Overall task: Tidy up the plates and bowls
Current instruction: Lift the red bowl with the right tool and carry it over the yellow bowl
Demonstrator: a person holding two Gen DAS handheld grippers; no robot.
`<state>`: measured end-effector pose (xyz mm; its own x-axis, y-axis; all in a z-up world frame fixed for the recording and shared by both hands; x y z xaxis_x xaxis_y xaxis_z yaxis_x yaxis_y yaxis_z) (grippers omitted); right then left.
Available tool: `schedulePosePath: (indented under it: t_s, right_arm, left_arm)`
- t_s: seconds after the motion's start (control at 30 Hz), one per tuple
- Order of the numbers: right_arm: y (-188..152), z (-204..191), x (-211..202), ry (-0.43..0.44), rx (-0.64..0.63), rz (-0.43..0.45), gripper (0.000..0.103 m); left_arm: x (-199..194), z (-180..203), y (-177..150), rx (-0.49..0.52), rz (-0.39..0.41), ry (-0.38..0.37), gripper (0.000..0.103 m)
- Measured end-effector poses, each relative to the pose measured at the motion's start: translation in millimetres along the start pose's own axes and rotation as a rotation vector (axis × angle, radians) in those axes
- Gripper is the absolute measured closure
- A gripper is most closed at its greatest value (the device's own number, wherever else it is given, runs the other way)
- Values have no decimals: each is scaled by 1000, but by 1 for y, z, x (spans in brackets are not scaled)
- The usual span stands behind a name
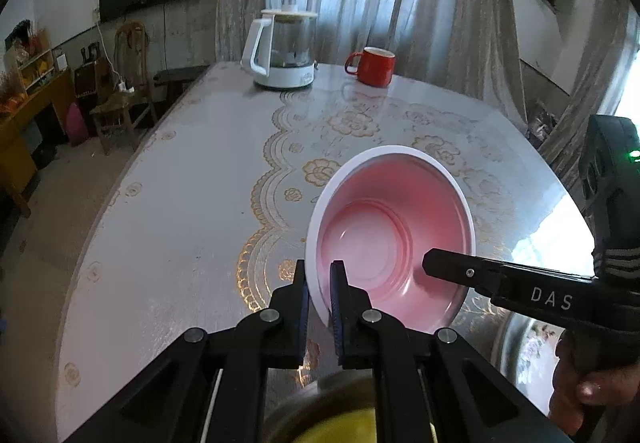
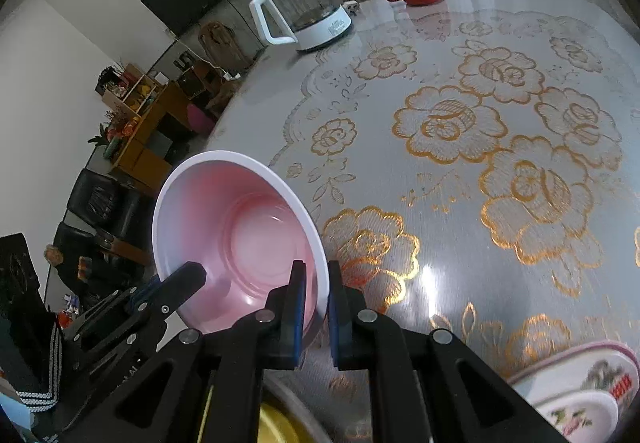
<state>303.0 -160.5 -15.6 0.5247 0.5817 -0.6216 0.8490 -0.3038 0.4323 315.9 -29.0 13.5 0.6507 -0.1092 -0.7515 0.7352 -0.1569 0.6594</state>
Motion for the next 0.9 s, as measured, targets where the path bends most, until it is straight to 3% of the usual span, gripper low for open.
schedulePosePath:
  t_s: [0.3, 0.9]
  right_arm:
    - [-30, -23, -34, 68, -16, 54, 94]
    - [-100, -47, -71, 160, -11, 100, 91]
  left_arm:
    - [-48, -10, -23, -57, 75, -23, 93]
    - [-102, -24, -80, -146, 107, -86, 93]
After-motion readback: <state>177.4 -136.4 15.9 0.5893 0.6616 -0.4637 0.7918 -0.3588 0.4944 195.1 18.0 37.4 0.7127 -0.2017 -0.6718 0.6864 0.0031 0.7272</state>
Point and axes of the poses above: each gripper's, at about its wrist camera, not at the fingertips, and x roughly the way its jaws point, z to its right, y to its top, the point moved 3 cm from there along x, roughly the way its jaws point, and after that the axes turned 11 degrees about y, right-handed, at the moved point
